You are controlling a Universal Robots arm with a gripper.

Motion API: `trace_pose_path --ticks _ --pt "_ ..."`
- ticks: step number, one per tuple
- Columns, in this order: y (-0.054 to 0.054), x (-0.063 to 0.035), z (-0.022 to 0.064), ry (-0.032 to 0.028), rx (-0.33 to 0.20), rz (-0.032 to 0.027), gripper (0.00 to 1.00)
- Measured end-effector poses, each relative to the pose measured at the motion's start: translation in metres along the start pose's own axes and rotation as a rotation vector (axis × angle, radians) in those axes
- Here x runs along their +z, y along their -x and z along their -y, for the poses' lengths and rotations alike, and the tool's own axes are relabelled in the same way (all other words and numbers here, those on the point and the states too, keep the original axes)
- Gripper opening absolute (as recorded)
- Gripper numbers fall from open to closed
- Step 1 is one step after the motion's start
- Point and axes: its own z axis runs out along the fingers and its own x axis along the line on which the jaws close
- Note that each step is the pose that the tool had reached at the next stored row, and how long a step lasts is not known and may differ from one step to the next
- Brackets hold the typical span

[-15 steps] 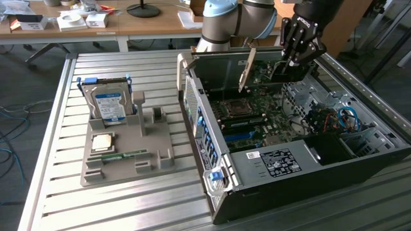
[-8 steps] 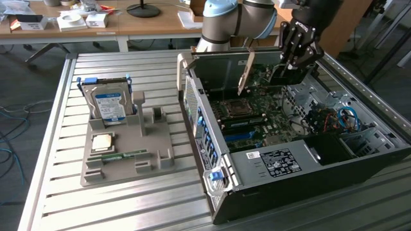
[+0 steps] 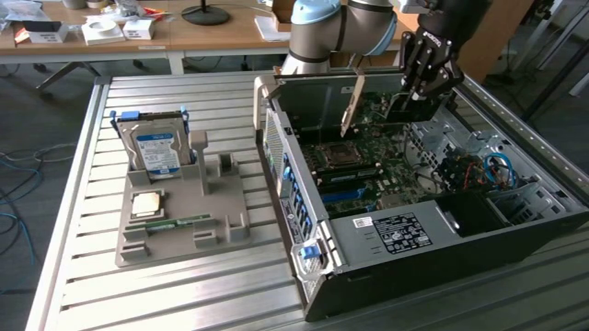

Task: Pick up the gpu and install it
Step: 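Insert the gpu into the slot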

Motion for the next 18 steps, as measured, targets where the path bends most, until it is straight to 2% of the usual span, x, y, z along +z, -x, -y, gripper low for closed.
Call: trace_pose_path --ticks 7,14,18 --pt "-0.0001 0.0048 0.0001 -0.0007 0.0 -0.0003 0.26" --pt "-0.0002 0.0049 0.0001 -0.0008 0.0 -0.0003 0.26" --pt "-0.0005 0.0054 -0.0046 -0.0025 0.0 0.0 0.26"
